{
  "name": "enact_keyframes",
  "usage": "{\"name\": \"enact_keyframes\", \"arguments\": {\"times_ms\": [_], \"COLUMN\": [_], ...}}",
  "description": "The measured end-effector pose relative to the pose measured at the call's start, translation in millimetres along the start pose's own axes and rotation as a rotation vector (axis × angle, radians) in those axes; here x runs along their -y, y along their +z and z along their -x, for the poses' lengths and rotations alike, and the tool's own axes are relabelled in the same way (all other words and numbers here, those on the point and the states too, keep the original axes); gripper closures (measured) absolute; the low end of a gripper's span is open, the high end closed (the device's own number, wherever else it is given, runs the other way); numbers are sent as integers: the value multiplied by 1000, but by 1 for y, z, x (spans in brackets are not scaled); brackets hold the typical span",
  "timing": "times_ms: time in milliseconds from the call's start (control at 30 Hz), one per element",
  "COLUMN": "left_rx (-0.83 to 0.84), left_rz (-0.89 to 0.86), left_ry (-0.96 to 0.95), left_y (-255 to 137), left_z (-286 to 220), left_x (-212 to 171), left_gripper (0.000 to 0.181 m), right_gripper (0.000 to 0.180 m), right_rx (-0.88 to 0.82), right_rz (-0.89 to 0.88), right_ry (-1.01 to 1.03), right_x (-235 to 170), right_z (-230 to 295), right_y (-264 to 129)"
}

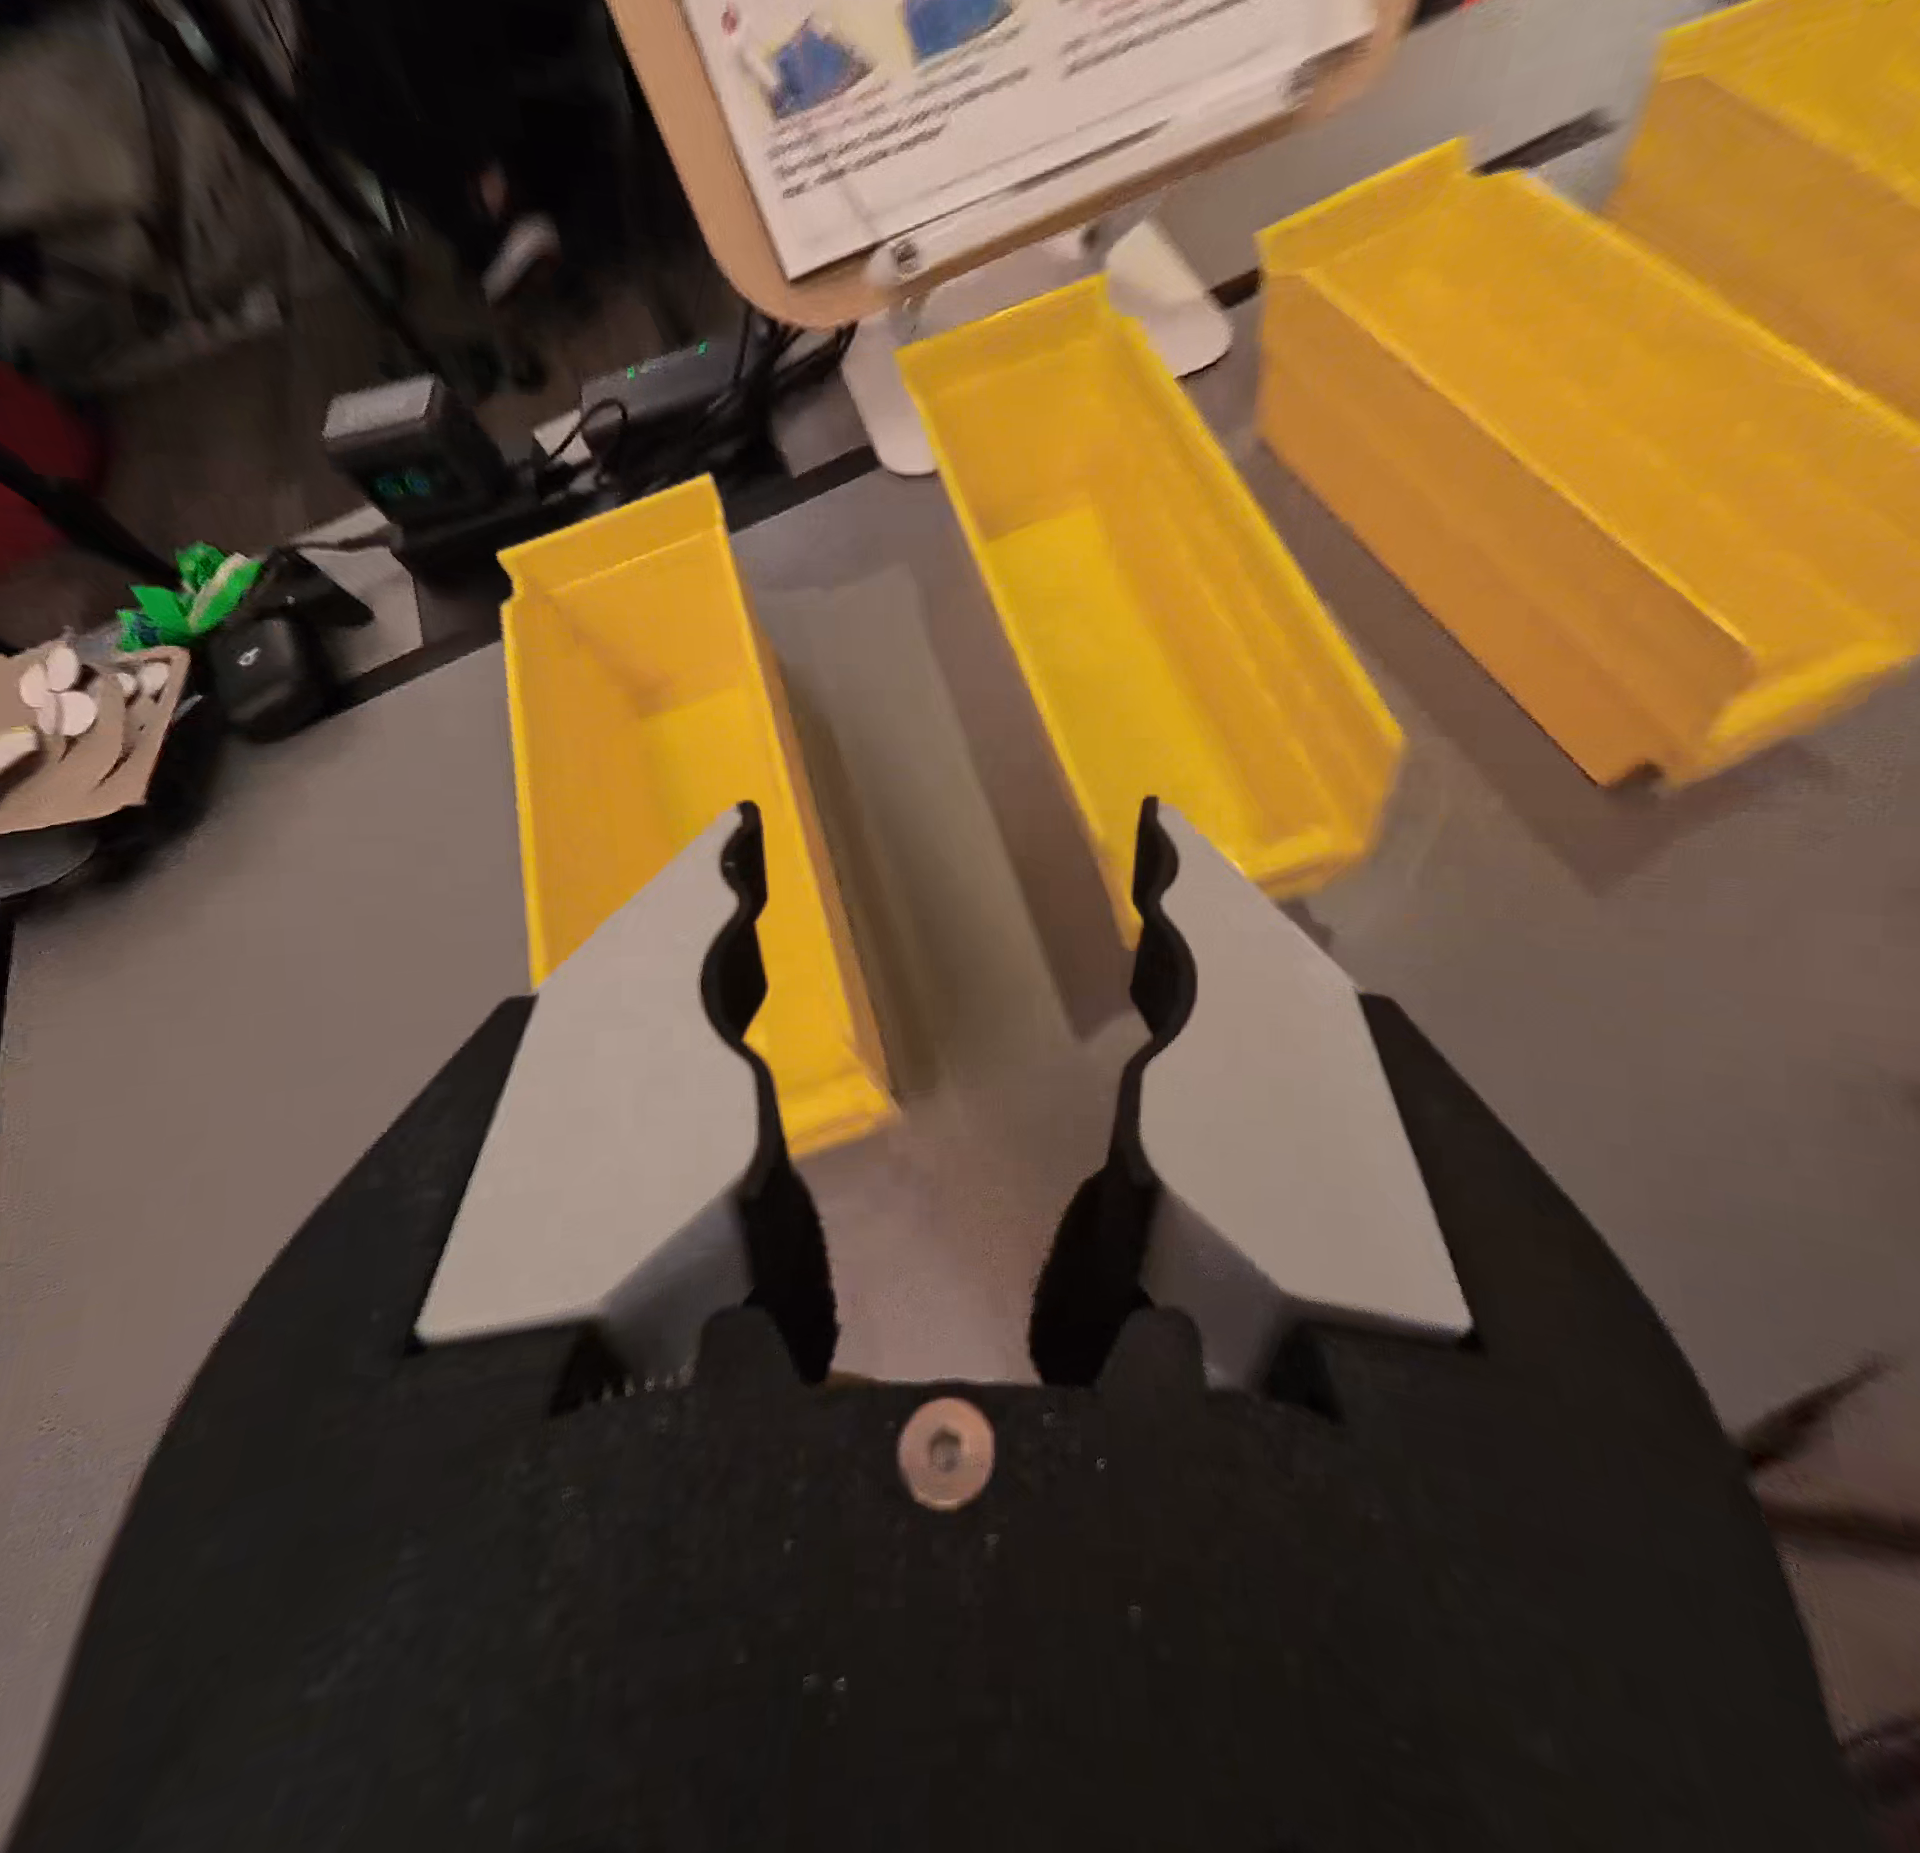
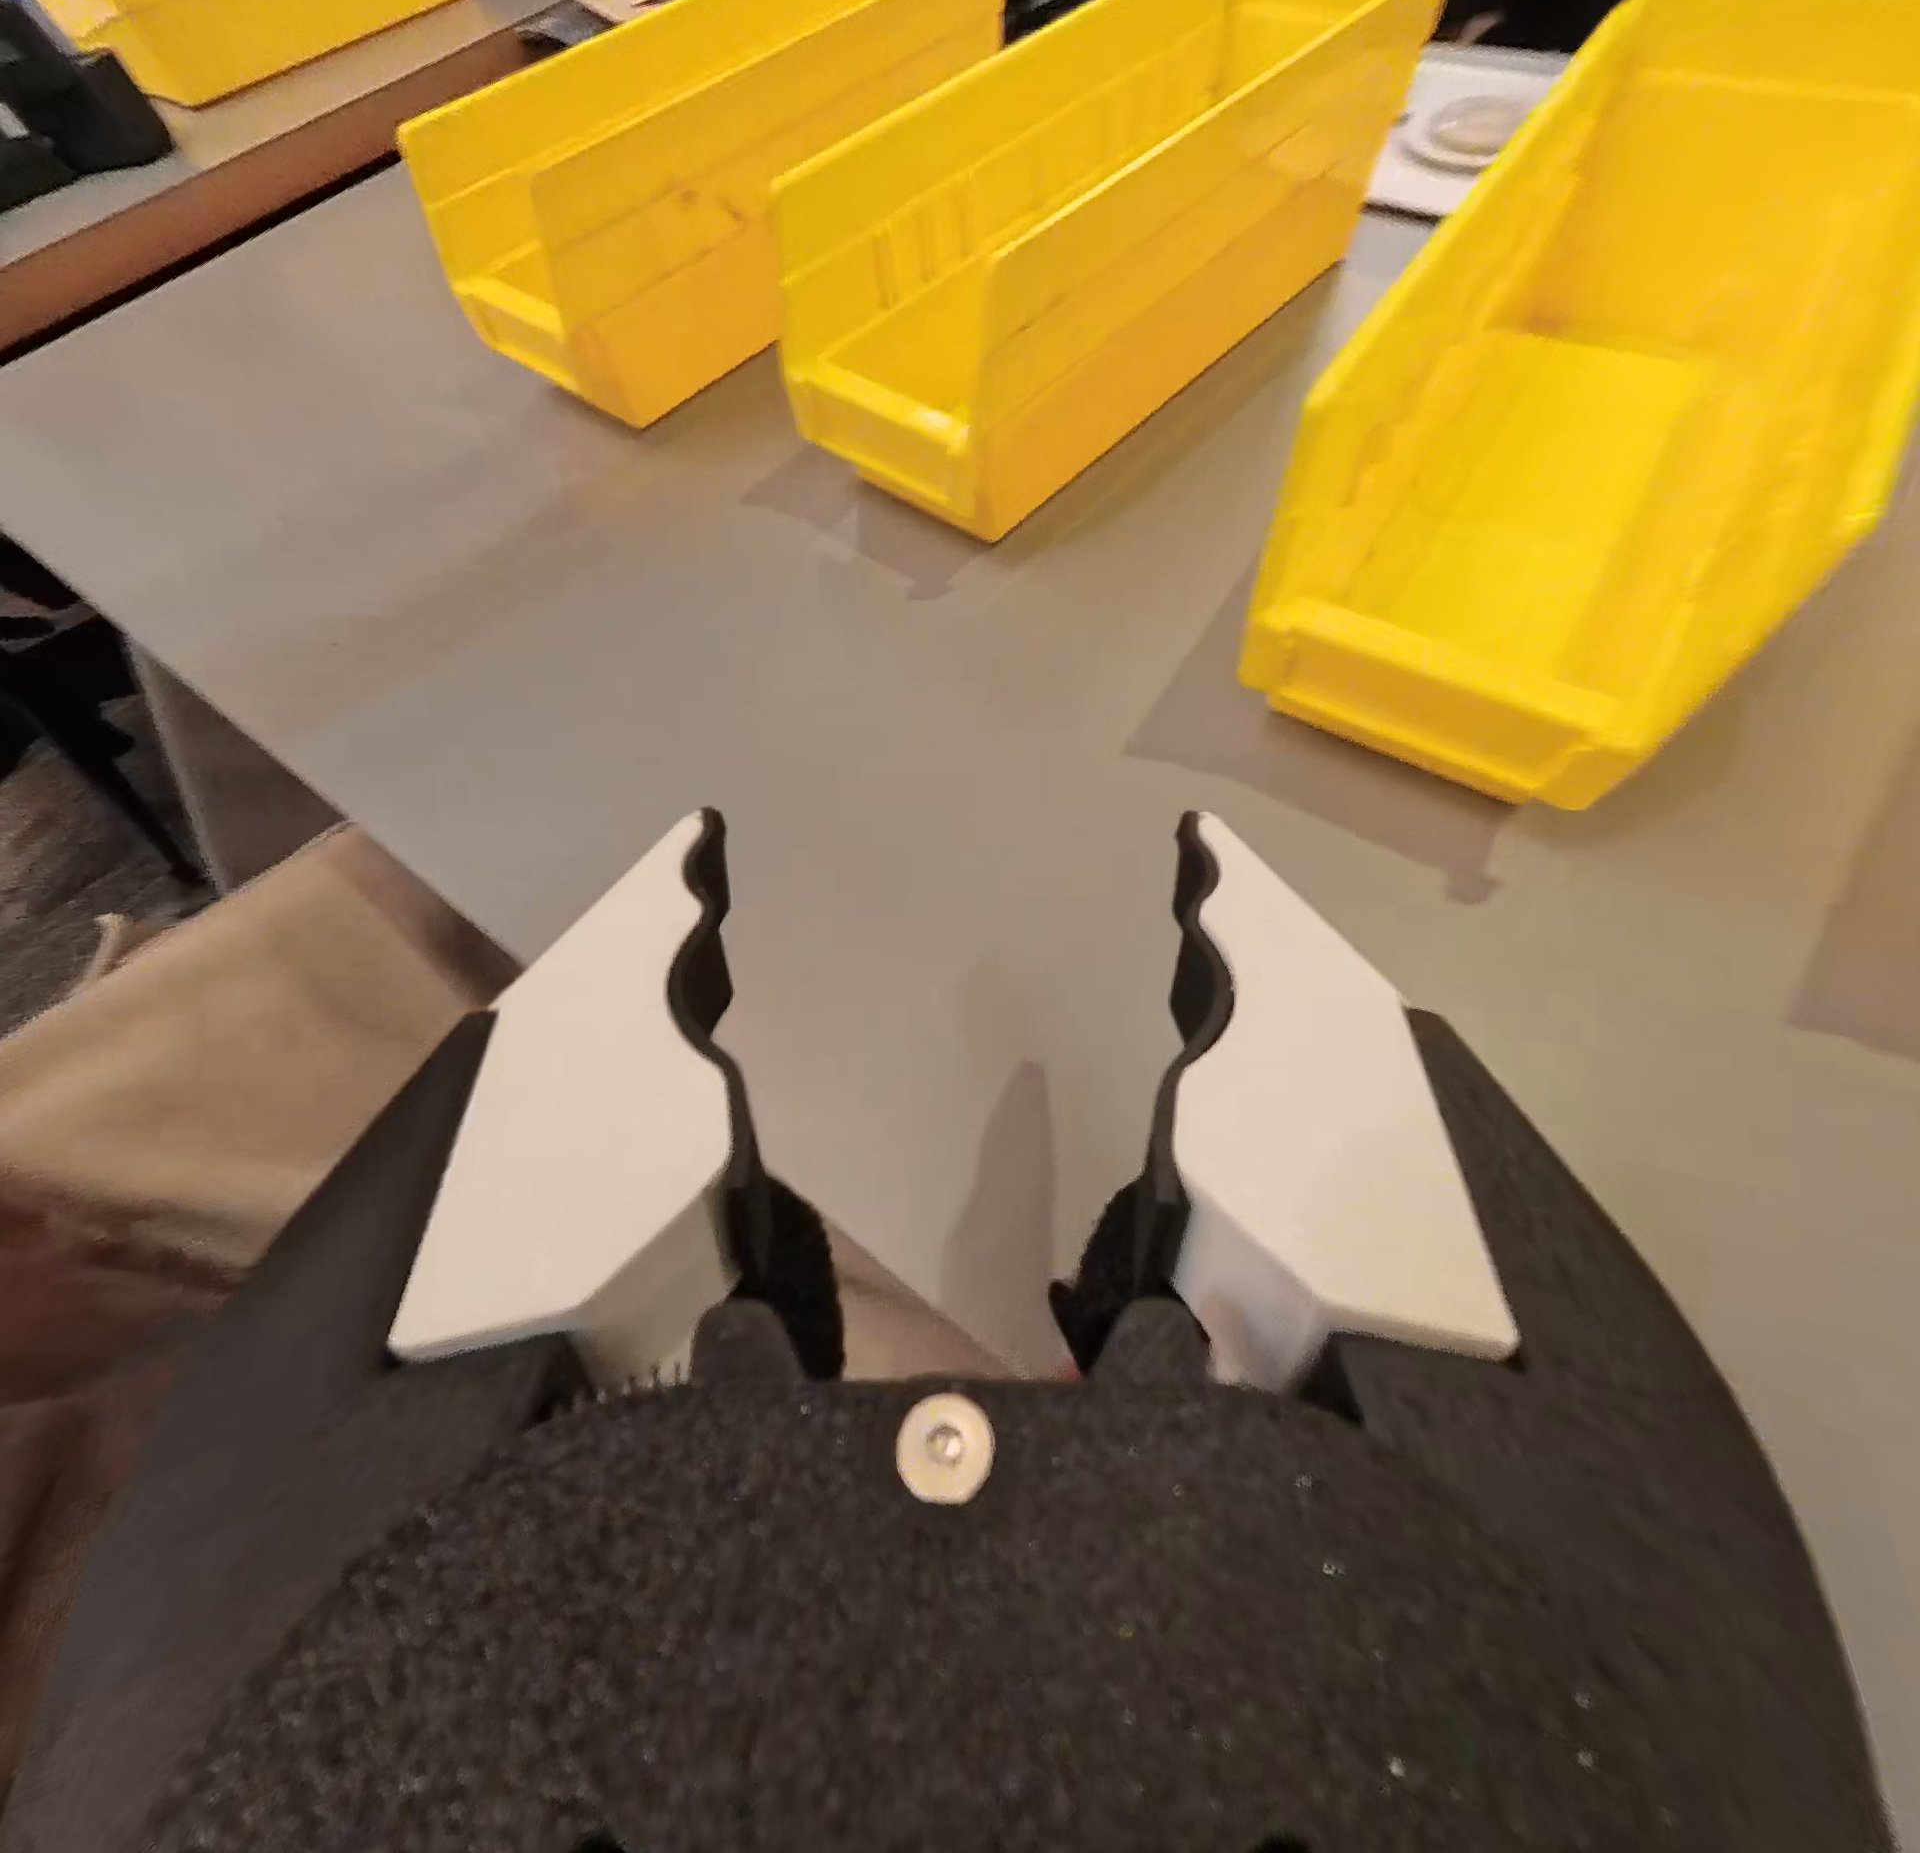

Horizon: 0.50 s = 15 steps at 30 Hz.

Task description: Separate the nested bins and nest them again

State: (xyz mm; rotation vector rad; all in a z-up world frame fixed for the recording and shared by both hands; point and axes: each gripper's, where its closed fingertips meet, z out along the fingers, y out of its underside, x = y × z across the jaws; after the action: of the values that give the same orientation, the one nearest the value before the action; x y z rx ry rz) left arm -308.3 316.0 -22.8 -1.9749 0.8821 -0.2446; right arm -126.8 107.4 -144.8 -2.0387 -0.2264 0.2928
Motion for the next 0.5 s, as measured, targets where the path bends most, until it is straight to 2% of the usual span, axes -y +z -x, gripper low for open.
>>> {"name": "enact_keyframes", "arguments": {"times_ms": [100, 233, 300, 400, 500], "left_rx": [35, -14, -99, -71, 72], "left_rz": [-151, -182, -180, -293, -325], "left_ry": [-27, -177, -223, -181, -17], "left_y": [-50, -70, -74, -99, -98], "left_z": [-44, -93, -109, -90, -64], "left_x": [-56, -131, -158, -130, -145], "left_gripper": [105, 106, 120, 118, 121], "right_gripper": [94, 92, 91, 90, 98], "right_rx": [-117, -211, -214, -260, -376], "right_rz": [-17, -47, -62, -60, -55], "right_ry": [-95, -70, -28, -49, -161], "right_x": [5, 8, 10, 14, 12], "right_z": [-30, -58, -64, -71, -74], "right_y": [-10, -16, -14, -8, -4]}}
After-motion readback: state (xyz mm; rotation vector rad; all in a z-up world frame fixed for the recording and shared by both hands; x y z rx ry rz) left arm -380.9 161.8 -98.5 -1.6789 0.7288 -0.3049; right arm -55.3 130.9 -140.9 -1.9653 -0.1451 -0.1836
